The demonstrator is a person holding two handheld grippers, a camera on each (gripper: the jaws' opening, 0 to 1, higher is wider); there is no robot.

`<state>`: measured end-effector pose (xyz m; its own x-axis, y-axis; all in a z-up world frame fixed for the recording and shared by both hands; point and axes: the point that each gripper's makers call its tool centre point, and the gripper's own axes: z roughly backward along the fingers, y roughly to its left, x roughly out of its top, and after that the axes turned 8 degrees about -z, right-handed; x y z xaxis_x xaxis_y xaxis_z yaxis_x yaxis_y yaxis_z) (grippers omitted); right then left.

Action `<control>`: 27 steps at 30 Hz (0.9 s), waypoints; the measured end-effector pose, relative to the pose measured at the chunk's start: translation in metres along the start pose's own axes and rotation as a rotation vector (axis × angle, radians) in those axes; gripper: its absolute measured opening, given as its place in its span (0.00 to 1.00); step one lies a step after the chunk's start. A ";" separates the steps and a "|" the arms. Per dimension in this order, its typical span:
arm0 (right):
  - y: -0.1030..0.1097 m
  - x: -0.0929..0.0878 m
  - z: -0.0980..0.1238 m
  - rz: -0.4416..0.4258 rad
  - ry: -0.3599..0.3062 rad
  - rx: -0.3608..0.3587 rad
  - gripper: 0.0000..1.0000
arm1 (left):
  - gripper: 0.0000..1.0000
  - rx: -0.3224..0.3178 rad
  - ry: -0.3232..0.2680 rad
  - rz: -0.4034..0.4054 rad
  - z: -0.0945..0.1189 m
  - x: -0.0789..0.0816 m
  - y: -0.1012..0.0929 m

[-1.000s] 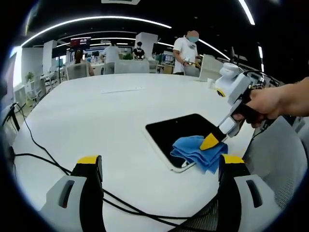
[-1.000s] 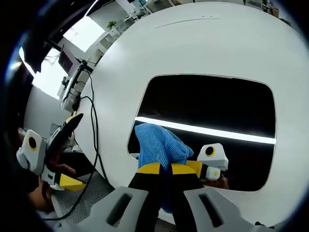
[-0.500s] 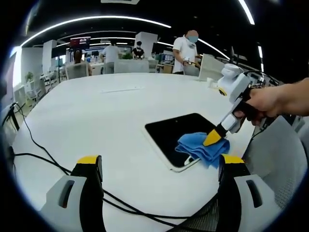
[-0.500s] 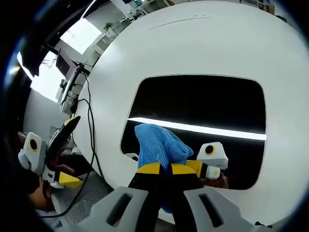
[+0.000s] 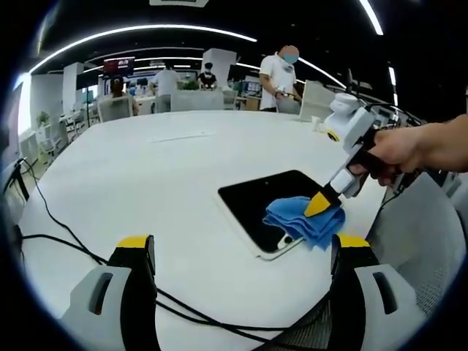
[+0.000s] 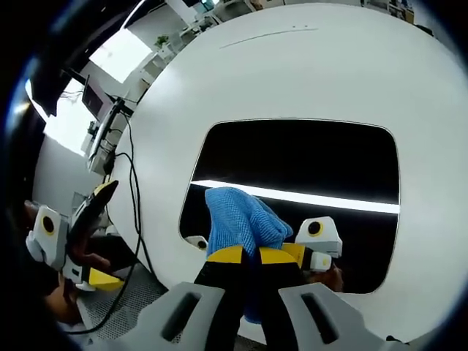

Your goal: Wipe the mirror surface with the cleaning cloth until all visible marks leave the cleaned area.

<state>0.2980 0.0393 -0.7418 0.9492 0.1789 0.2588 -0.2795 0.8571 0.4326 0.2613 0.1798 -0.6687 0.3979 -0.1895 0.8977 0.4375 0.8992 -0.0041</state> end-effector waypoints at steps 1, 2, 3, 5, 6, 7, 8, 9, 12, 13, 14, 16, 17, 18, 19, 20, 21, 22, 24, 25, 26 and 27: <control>0.000 0.001 0.000 0.004 -0.001 -0.002 0.00 | 0.99 -0.001 -0.002 -0.001 0.000 0.000 0.000; 0.000 0.003 0.000 0.007 -0.004 -0.004 0.00 | 0.99 -0.004 0.002 -0.004 0.000 0.000 -0.001; 0.000 0.004 -0.001 0.007 -0.005 -0.005 0.00 | 0.99 -0.006 0.007 -0.007 -0.001 -0.001 -0.001; -0.001 0.007 -0.001 0.005 -0.011 -0.006 0.00 | 0.99 -0.008 0.006 -0.007 -0.001 0.000 -0.002; -0.001 0.008 -0.001 0.002 -0.012 -0.006 0.00 | 0.99 -0.006 0.002 -0.005 0.000 0.000 -0.001; -0.002 0.010 -0.001 0.001 -0.013 -0.006 0.00 | 0.99 -0.004 0.001 -0.002 0.000 0.000 -0.001; -0.002 0.011 -0.002 0.002 -0.014 -0.007 0.00 | 0.99 -0.004 0.003 -0.001 0.000 0.000 -0.001; -0.003 0.013 -0.003 0.003 -0.016 -0.008 0.00 | 0.99 -0.005 0.009 -0.001 0.000 -0.001 -0.001; -0.004 0.017 -0.003 0.004 -0.020 -0.010 0.00 | 0.99 -0.004 0.004 -0.004 0.000 0.000 -0.001; -0.004 0.019 -0.003 0.006 -0.023 -0.011 0.00 | 0.99 -0.006 0.005 -0.002 -0.001 -0.001 -0.001; -0.005 0.020 -0.004 0.006 -0.025 -0.012 0.00 | 0.99 -0.005 0.009 -0.002 -0.001 -0.001 -0.001; -0.006 0.024 -0.004 0.011 -0.027 -0.015 0.00 | 0.99 -0.005 0.013 -0.002 -0.001 -0.002 -0.002; -0.006 0.025 -0.004 0.011 -0.027 -0.016 0.00 | 0.99 -0.006 0.011 -0.001 -0.001 -0.002 -0.002; -0.007 0.026 -0.004 0.011 -0.028 -0.017 0.00 | 0.99 -0.006 0.011 -0.002 -0.001 -0.001 -0.002; -0.007 0.027 -0.005 0.010 -0.028 -0.018 0.00 | 0.99 -0.005 0.012 -0.002 -0.001 -0.002 -0.002; -0.007 0.029 -0.005 0.011 -0.029 -0.019 0.00 | 0.99 -0.006 0.012 -0.001 -0.001 -0.002 -0.002; -0.007 0.030 -0.004 0.011 -0.030 -0.020 0.00 | 0.99 -0.007 0.012 0.000 -0.001 -0.002 -0.002; -0.008 0.032 -0.005 0.012 -0.031 -0.021 0.00 | 0.99 -0.007 0.013 -0.001 -0.001 -0.002 -0.002; -0.009 0.035 -0.006 0.014 -0.034 -0.024 0.00 | 0.99 -0.008 0.011 0.001 -0.001 -0.002 -0.002; -0.009 0.036 -0.005 0.015 -0.035 -0.025 0.00 | 0.99 -0.007 0.012 0.002 -0.001 -0.002 -0.001; -0.010 0.037 -0.006 0.014 -0.036 -0.026 0.00 | 0.99 -0.006 0.013 0.002 -0.001 -0.002 -0.001; -0.010 0.039 -0.006 0.014 -0.037 -0.027 0.00 | 0.99 -0.006 0.013 0.001 -0.001 -0.002 -0.001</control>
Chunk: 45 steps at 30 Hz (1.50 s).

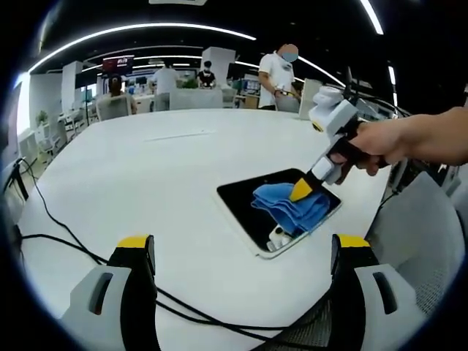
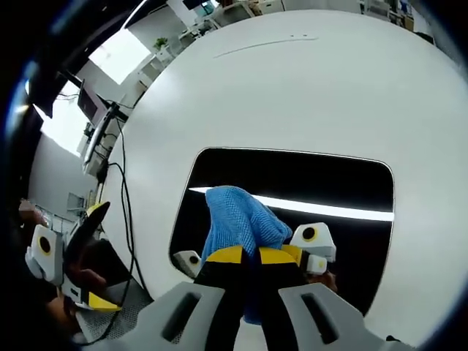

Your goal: Wipe the mirror surface with the cleaning cloth until all visible marks leave the cleaned area.

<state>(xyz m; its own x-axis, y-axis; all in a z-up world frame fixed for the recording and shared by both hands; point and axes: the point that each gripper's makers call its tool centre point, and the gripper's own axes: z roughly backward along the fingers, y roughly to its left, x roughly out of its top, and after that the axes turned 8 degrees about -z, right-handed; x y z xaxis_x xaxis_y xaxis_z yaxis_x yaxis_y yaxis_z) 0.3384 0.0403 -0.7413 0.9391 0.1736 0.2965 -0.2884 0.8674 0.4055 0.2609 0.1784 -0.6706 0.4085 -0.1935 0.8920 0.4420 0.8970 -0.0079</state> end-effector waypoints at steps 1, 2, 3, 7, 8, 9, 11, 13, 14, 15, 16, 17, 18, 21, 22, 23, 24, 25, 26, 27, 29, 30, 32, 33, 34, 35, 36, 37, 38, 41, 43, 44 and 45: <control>0.000 0.001 0.000 0.000 -0.001 -0.001 0.00 | 0.99 0.000 -0.001 0.000 0.000 0.000 0.000; -0.001 0.002 0.000 0.001 -0.003 -0.003 0.00 | 0.99 0.000 -0.001 0.001 0.000 0.000 0.000; -0.001 0.004 -0.001 0.001 -0.004 -0.004 0.00 | 0.99 0.000 -0.002 0.001 0.000 0.000 0.000; -0.002 0.008 -0.001 0.008 -0.007 -0.010 0.00 | 0.99 -0.002 -0.001 0.000 0.000 0.000 -0.001; -0.003 0.011 -0.002 0.009 -0.009 -0.013 0.00 | 0.99 -0.003 -0.001 0.001 0.000 0.000 -0.001; -0.003 0.012 -0.002 0.010 -0.009 -0.013 0.00 | 0.99 -0.002 -0.001 0.000 0.000 0.000 -0.001; -0.004 0.016 -0.004 0.019 -0.010 -0.022 0.00 | 0.99 0.000 -0.005 0.001 0.000 0.001 0.000; -0.004 0.020 -0.005 0.032 -0.012 -0.032 0.00 | 0.99 0.000 -0.009 0.004 0.000 0.001 0.000; -0.004 0.022 -0.005 0.037 -0.012 -0.036 0.00 | 0.99 0.000 -0.008 0.004 0.000 0.001 0.000; -0.005 0.024 -0.006 0.038 -0.012 -0.040 0.00 | 0.99 -0.002 -0.007 0.003 0.000 0.001 0.000; -0.006 0.026 -0.007 0.037 -0.012 -0.041 0.00 | 0.99 -0.003 -0.006 0.001 -0.001 0.001 0.000; -0.006 0.029 -0.008 0.035 -0.012 -0.042 0.00 | 0.99 -0.003 -0.007 -0.002 -0.001 0.001 0.000; -0.007 0.030 -0.008 0.034 -0.012 -0.043 0.00 | 0.99 -0.004 -0.007 -0.002 -0.001 0.001 0.000; -0.007 0.036 -0.009 0.041 -0.019 -0.050 0.00 | 0.99 -0.006 -0.001 0.000 -0.002 -0.001 0.000; -0.007 0.038 -0.010 0.042 -0.022 -0.052 0.00 | 0.99 -0.004 -0.005 -0.002 -0.003 -0.001 0.000; -0.007 0.041 -0.010 0.043 -0.028 -0.054 0.00 | 0.99 -0.002 -0.008 -0.002 -0.003 0.000 0.001; -0.007 0.043 -0.011 0.043 -0.031 -0.057 0.00 | 0.99 -0.001 -0.008 0.000 -0.003 -0.001 0.001; -0.007 0.045 -0.011 0.045 -0.035 -0.061 0.00 | 0.99 -0.003 -0.004 0.003 -0.003 -0.001 0.001; -0.007 0.048 -0.013 0.056 -0.038 -0.067 0.00 | 0.99 -0.007 0.002 0.002 -0.003 -0.003 0.001; -0.007 0.050 -0.014 0.063 -0.037 -0.072 0.00 | 0.99 -0.008 0.003 0.000 -0.003 -0.003 0.000; -0.007 0.056 -0.016 0.070 -0.037 -0.078 0.00 | 0.99 -0.011 -0.002 -0.003 -0.004 -0.002 0.000; -0.007 0.058 -0.017 0.069 -0.037 -0.079 0.00 | 0.99 -0.011 -0.002 -0.004 -0.004 -0.002 0.000; -0.008 0.061 -0.017 0.068 -0.037 -0.082 0.00 | 0.99 -0.010 0.002 -0.004 -0.004 -0.003 0.001; -0.008 0.063 -0.018 0.069 -0.039 -0.084 0.00 | 0.99 -0.008 0.002 -0.004 -0.004 -0.003 0.001; -0.009 0.065 -0.019 0.071 -0.039 -0.085 0.00 | 0.99 -0.007 -0.001 -0.002 -0.004 -0.003 0.001; -0.009 0.067 -0.020 0.073 -0.040 -0.087 0.00 | 0.99 -0.006 -0.002 0.000 -0.004 -0.002 0.001; -0.009 0.069 -0.021 0.073 -0.041 -0.089 0.00 | 0.99 -0.006 -0.002 0.001 -0.004 -0.002 0.001; -0.010 0.072 -0.022 0.072 -0.044 -0.091 0.00 | 0.99 -0.004 -0.001 0.000 -0.003 -0.002 0.001; -0.010 0.073 -0.022 0.068 -0.045 -0.093 0.00 | 0.99 -0.005 -0.001 0.000 -0.003 -0.002 0.001; -0.011 0.076 -0.023 0.057 -0.037 -0.091 0.00 | 0.99 -0.002 -0.001 0.000 -0.002 -0.001 0.001; -0.011 0.076 -0.023 0.053 -0.041 -0.088 0.00 | 0.99 -0.002 0.000 0.000 -0.002 -0.001 0.000; -0.011 0.077 -0.023 0.049 -0.044 -0.085 0.00 | 0.99 -0.002 0.001 -0.001 -0.002 -0.001 0.000; -0.011 0.078 -0.023 0.046 -0.047 -0.083 0.00 | 0.99 -0.002 0.000 -0.001 -0.002 0.000 0.000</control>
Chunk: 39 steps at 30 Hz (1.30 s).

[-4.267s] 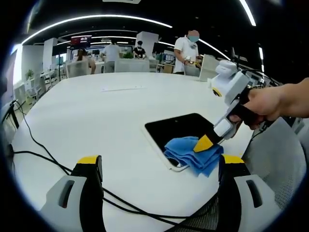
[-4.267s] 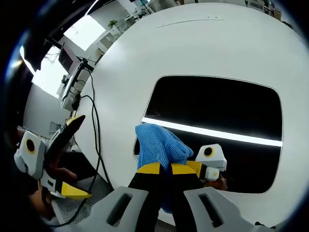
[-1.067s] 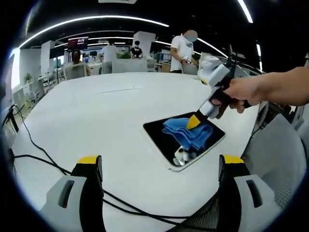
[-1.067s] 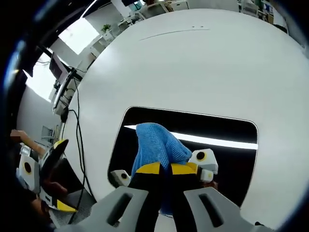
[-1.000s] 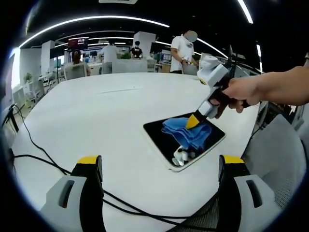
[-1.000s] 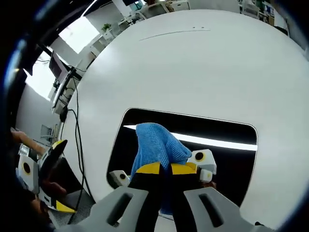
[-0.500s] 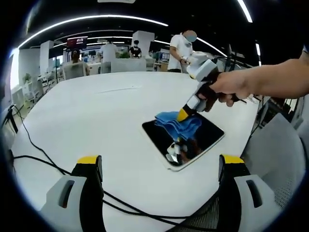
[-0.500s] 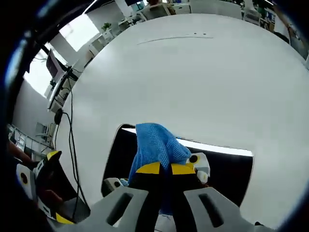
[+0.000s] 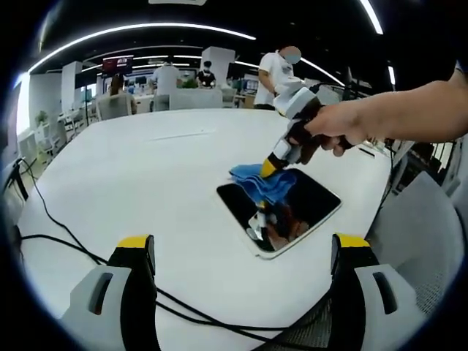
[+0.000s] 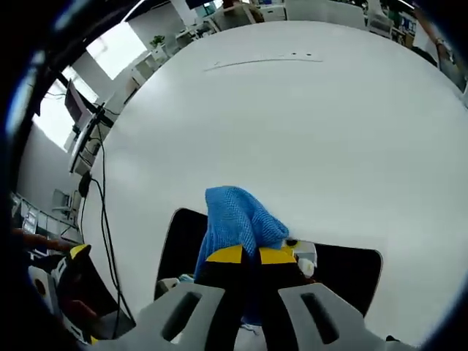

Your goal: Wipe the mirror surface with the cleaning cloth until all visible marks leave the cleaned area.

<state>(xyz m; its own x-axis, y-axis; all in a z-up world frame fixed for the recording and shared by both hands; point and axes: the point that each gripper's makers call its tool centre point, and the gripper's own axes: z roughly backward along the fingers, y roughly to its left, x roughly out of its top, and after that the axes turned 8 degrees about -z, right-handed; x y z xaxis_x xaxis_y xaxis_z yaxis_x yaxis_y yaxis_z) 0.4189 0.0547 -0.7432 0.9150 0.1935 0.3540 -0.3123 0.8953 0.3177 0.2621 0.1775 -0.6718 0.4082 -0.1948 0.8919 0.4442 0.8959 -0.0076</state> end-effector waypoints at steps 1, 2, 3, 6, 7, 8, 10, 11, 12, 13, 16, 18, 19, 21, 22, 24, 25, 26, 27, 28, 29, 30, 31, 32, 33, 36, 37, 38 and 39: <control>0.000 0.002 -0.001 -0.008 -0.014 0.002 0.00 | 0.99 -0.001 -0.001 0.000 0.000 0.000 0.000; 0.000 0.002 -0.001 -0.012 -0.019 0.002 0.00 | 0.99 -0.001 -0.001 0.000 0.000 0.000 0.000; 0.000 0.004 -0.001 -0.024 -0.022 0.000 0.00 | 0.99 -0.001 0.000 -0.001 0.000 0.000 0.000; 0.001 0.005 -0.002 -0.025 -0.017 -0.010 0.00 | 0.99 -0.001 -0.002 -0.001 0.000 0.001 -0.001; 0.001 0.005 -0.002 -0.012 -0.015 -0.016 0.00 | 0.99 -0.003 0.002 -0.003 0.000 0.000 -0.001; 0.001 0.004 -0.002 -0.005 -0.017 -0.018 0.00 | 0.99 -0.003 0.004 -0.004 0.000 0.000 -0.001; 0.000 0.004 -0.002 0.008 -0.025 -0.015 0.00 | 0.99 0.001 0.000 -0.001 0.000 0.001 0.000; 0.000 0.004 -0.002 0.006 -0.028 -0.013 0.00 | 0.99 0.002 -0.002 0.001 0.001 0.001 0.000; 0.000 0.004 -0.002 0.004 -0.029 -0.010 0.00 | 0.99 0.003 -0.002 0.001 0.001 0.001 0.000; 0.000 0.004 -0.002 0.006 -0.029 -0.009 0.00 | 0.99 0.004 0.000 0.000 0.001 0.001 0.000; 0.001 0.003 0.000 0.023 -0.025 -0.010 0.00 | 0.99 0.005 -0.002 0.002 0.000 0.001 0.000; 0.001 0.001 0.002 0.025 -0.022 -0.007 0.00 | 0.99 0.009 -0.001 0.002 0.001 0.001 0.001; 0.000 0.001 0.002 0.024 -0.021 -0.007 0.00 | 0.99 0.010 -0.002 0.004 0.001 0.001 0.002; -0.002 0.001 0.002 0.022 -0.019 -0.007 0.00 | 0.99 0.011 -0.002 0.006 0.001 0.001 0.002; -0.002 0.001 0.003 0.023 -0.019 -0.007 0.00 | 0.99 0.010 0.000 0.004 0.001 0.000 0.002; -0.004 0.000 0.004 0.025 -0.019 -0.006 0.00 | 0.99 0.010 0.000 0.001 0.000 0.000 0.001; -0.004 -0.001 0.005 0.024 -0.019 -0.007 0.00 | 0.99 0.010 0.001 0.001 0.000 0.000 0.001; -0.006 0.000 0.004 0.025 -0.019 -0.007 0.00 | 0.99 0.008 0.003 0.000 0.000 0.000 0.001; -0.007 0.000 0.004 0.027 -0.020 -0.007 0.00 | 0.99 0.007 0.004 -0.001 0.000 -0.001 0.001; -0.008 0.000 0.004 0.028 -0.021 -0.008 0.00 | 0.99 0.007 0.004 -0.001 0.000 -0.001 0.001; -0.009 -0.001 0.006 0.029 -0.021 -0.011 0.00 | 0.99 0.006 0.003 -0.001 0.000 0.000 0.001; -0.010 -0.001 0.006 0.031 -0.021 -0.013 0.00 | 0.99 0.006 0.004 -0.001 0.000 -0.001 0.001; -0.012 -0.001 0.006 0.033 -0.021 -0.014 0.00 | 0.99 0.005 0.007 0.000 0.000 -0.001 0.000; -0.014 -0.001 0.007 0.044 -0.021 -0.021 0.00 | 0.99 0.004 0.008 0.001 0.000 -0.002 0.000; -0.016 -0.001 0.008 0.048 -0.022 -0.029 0.00 | 0.99 0.003 0.011 0.002 0.000 -0.002 0.000; -0.021 -0.002 0.011 0.036 -0.022 -0.027 0.00 | 0.99 -0.003 0.016 -0.005 0.000 -0.003 -0.001; -0.022 -0.003 0.012 0.037 -0.021 -0.030 0.00 | 0.99 -0.002 0.017 -0.006 0.000 -0.003 -0.001; -0.024 -0.003 0.013 0.037 -0.020 -0.032 0.00 | 0.99 -0.002 0.017 -0.005 0.000 -0.003 -0.001; -0.025 -0.003 0.013 0.038 -0.020 -0.033 0.00 | 0.99 -0.003 0.018 -0.004 0.000 -0.003 -0.001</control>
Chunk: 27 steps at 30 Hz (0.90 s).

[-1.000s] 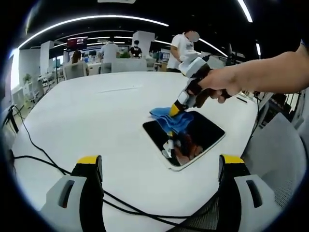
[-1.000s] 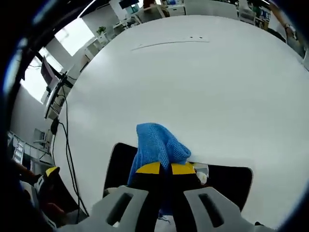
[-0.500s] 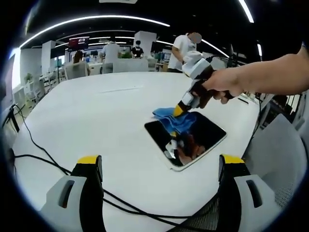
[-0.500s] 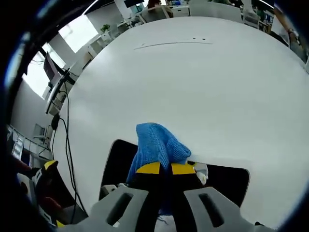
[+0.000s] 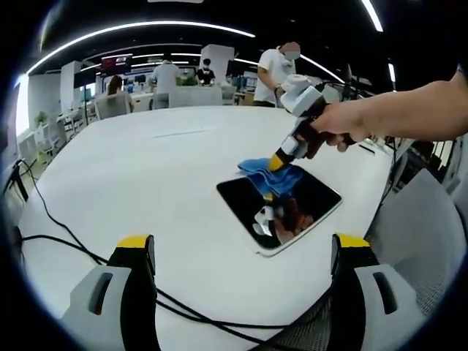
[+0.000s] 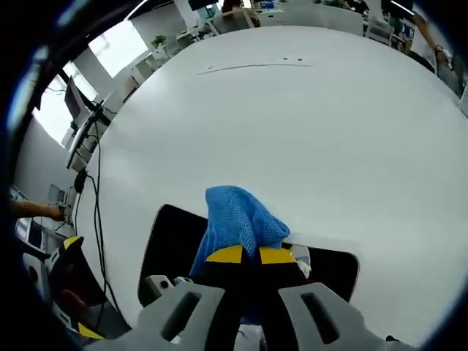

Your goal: Wipe the mirror surface with the cleaning cloth until all visible marks leave the cleaned area.

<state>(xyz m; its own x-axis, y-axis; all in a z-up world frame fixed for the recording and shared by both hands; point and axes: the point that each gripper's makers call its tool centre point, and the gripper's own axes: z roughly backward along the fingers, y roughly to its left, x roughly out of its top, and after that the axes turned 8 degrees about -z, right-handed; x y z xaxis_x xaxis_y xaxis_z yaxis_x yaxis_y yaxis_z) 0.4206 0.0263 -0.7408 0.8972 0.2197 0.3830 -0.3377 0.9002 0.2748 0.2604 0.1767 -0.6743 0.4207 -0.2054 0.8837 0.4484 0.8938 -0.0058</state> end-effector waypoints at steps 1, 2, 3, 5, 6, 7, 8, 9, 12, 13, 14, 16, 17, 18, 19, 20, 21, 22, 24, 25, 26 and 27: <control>-0.002 -0.001 0.001 0.000 0.000 -0.002 0.00 | 0.99 0.000 0.001 0.000 0.000 0.000 0.000; -0.003 -0.001 0.002 -0.002 0.000 -0.002 0.00 | 0.99 0.002 0.001 0.000 0.000 0.000 0.000; -0.005 -0.001 0.003 -0.007 -0.001 -0.002 0.00 | 0.99 0.003 0.000 0.002 0.000 0.000 0.001; -0.007 -0.001 0.003 -0.006 -0.001 -0.005 0.00 | 0.99 0.005 0.001 0.009 0.001 -0.001 0.001; -0.008 -0.001 0.003 -0.009 0.000 -0.006 0.00 | 0.99 0.009 0.003 0.009 0.001 -0.001 0.002; -0.009 -0.001 0.003 -0.014 0.002 -0.010 0.00 | 0.99 0.014 0.002 0.009 0.001 -0.001 0.004; -0.010 -0.001 0.003 -0.015 0.005 -0.013 0.00 | 0.99 0.016 -0.002 0.012 0.002 -0.001 0.004; -0.011 -0.001 0.004 -0.017 0.006 -0.013 0.00 | 0.99 0.015 -0.002 0.012 0.001 -0.001 0.004; -0.011 -0.002 0.005 -0.018 0.010 -0.015 0.00 | 0.99 0.012 0.002 0.003 0.001 -0.001 0.003; -0.012 -0.002 0.005 -0.017 0.010 -0.017 0.00 | 0.99 0.013 0.001 0.003 0.001 -0.001 0.003; -0.012 -0.002 0.006 -0.015 0.011 -0.019 0.00 | 0.99 0.015 0.002 0.004 0.002 0.000 0.003; -0.013 -0.003 0.007 -0.017 0.012 -0.022 0.00 | 0.99 0.019 0.001 0.008 0.003 -0.001 0.005; -0.014 -0.003 0.007 -0.016 0.014 -0.025 0.00 | 0.99 0.020 0.000 0.009 0.003 -0.001 0.005; -0.015 -0.003 0.008 -0.018 0.016 -0.030 0.00 | 0.99 0.020 0.000 0.008 0.003 0.000 0.005; -0.017 -0.003 0.008 -0.008 0.017 -0.034 0.00 | 0.99 0.019 0.000 0.006 0.003 0.000 0.005; -0.018 -0.003 0.008 0.002 0.017 -0.041 0.00 | 0.99 0.018 0.001 0.005 0.003 0.000 0.004; -0.019 -0.003 0.009 0.004 0.018 -0.045 0.00 | 0.99 0.017 0.002 0.004 0.003 0.000 0.004; -0.019 -0.003 0.009 0.003 0.017 -0.044 0.00 | 0.99 0.018 0.001 0.004 0.003 0.000 0.005; -0.018 -0.004 0.010 -0.006 0.016 -0.040 0.00 | 0.99 0.021 -0.002 0.005 0.003 0.000 0.005; -0.018 -0.004 0.010 -0.007 0.016 -0.041 0.00 | 0.99 0.022 -0.002 0.007 0.003 0.000 0.006; -0.018 -0.005 0.010 -0.006 0.017 -0.044 0.00 | 0.99 0.023 -0.001 0.007 0.003 0.000 0.006; -0.018 -0.005 0.010 -0.007 0.017 -0.045 0.00 | 0.99 0.024 0.000 0.006 0.003 0.000 0.006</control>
<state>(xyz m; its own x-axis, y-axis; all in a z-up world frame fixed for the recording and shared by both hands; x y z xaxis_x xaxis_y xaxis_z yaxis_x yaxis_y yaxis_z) 0.4195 0.0056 -0.7382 0.9043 0.2195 0.3662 -0.3187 0.9178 0.2368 0.2611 0.1835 -0.6732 0.4238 -0.1997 0.8834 0.4265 0.9045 -0.0002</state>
